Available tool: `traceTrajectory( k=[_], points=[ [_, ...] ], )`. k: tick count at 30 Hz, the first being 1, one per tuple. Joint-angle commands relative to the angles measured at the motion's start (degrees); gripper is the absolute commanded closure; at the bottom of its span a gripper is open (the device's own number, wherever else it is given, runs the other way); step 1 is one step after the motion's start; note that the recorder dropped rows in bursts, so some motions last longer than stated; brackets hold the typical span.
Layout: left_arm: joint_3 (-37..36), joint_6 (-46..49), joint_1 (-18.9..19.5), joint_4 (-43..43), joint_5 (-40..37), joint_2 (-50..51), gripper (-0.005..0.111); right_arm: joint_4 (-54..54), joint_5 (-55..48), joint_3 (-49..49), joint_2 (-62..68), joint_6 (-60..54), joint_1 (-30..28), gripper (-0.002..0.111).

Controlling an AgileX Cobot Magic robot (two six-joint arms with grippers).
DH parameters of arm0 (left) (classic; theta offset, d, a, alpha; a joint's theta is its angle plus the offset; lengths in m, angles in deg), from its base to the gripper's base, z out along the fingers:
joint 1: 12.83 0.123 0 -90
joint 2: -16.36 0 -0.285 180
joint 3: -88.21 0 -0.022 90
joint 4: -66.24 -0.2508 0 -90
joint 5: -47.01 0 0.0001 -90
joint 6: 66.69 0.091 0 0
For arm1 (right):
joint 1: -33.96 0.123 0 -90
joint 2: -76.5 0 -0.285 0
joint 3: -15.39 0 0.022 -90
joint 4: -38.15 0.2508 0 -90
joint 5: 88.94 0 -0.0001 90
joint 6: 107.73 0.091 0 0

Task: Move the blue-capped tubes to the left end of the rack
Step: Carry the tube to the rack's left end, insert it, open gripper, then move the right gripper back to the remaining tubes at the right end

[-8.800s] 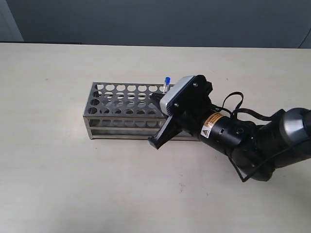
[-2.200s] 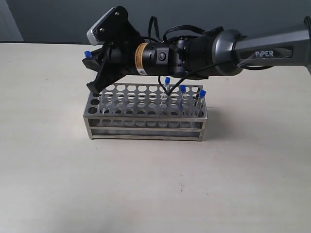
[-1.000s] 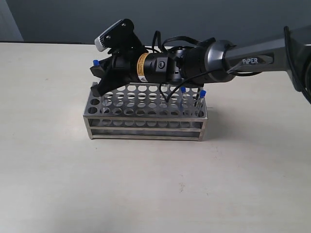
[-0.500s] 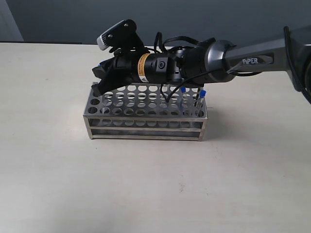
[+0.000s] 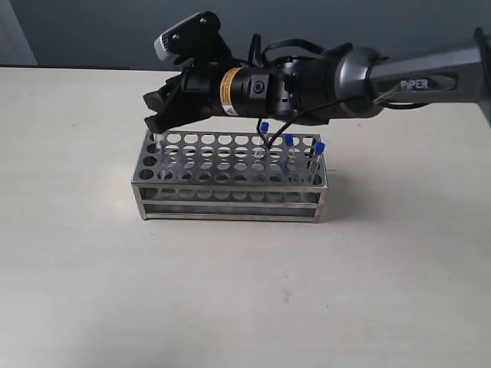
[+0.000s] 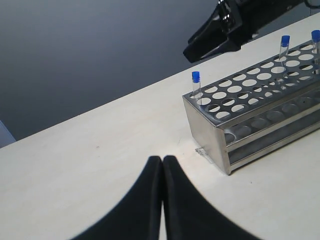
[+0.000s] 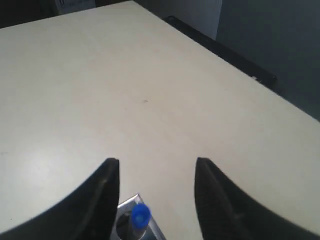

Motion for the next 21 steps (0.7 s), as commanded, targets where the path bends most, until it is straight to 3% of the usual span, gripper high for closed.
traceTrajectory(
  k=[1,8,14,17,21],
  points=[
    [-0.1,-0.2,-0.4,0.0,-0.2,-0.2,0.106,-3.1,-6.9,0.9,-4.2,3.5,-0.2,0.062],
    [-0.1,-0.2,-0.4,0.0,-0.2,-0.2,0.106,0.1,-10.0,13.2,-15.9,1.7,-0.4,0.062],
    [-0.1,-0.2,-0.4,0.0,-0.2,-0.2,0.106,18.3,-13.6,30.4,-30.3,-19.5,-4.3,0.062],
    [-0.1,-0.2,-0.4,0.0,-0.2,-0.2,0.106,24.1,-7.7,39.7,-33.8,-26.6,-9.0,0.062],
    [-0.1,-0.2,-0.4,0.0,-0.2,-0.2,0.106,28.3,9.3,49.6,-34.4,-34.7,-14.6,0.062]
  ],
)
